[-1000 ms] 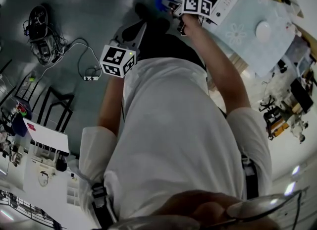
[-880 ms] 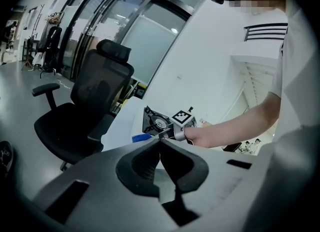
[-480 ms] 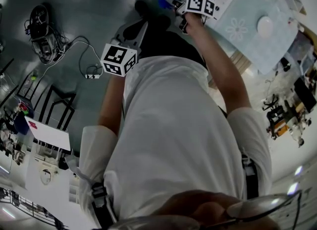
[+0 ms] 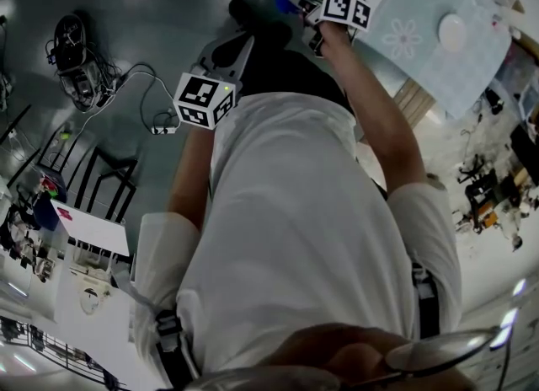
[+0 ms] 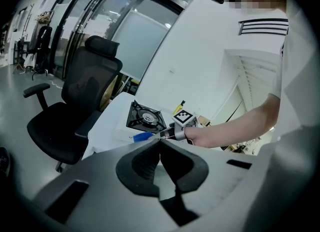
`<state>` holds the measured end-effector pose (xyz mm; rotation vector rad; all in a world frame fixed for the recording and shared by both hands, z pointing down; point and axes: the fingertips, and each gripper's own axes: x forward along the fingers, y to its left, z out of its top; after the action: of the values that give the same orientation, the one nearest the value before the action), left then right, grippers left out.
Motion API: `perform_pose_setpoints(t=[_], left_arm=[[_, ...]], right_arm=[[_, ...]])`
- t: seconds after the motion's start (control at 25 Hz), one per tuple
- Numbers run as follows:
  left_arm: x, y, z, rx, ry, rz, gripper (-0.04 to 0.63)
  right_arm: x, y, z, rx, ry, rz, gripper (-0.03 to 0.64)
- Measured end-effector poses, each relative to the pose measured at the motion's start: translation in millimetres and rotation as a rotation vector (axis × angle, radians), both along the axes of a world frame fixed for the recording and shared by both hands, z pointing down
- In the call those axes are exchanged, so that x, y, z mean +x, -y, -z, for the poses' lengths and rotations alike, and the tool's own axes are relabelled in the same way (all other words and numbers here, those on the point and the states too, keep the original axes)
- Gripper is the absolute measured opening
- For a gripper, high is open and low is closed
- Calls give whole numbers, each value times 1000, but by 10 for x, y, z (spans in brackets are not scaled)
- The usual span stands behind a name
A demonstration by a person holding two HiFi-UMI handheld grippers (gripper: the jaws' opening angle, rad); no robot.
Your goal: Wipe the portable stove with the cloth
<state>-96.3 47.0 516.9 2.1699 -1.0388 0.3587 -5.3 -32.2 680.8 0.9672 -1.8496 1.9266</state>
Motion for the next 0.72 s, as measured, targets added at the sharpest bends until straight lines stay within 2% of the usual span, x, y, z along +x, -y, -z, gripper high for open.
perform_pose_setpoints(t=[0.72], left_arm=[[94,-43,-57,1,19,-85,32]], right_arm=[[126,-23,-123,21,3,-75,115]])
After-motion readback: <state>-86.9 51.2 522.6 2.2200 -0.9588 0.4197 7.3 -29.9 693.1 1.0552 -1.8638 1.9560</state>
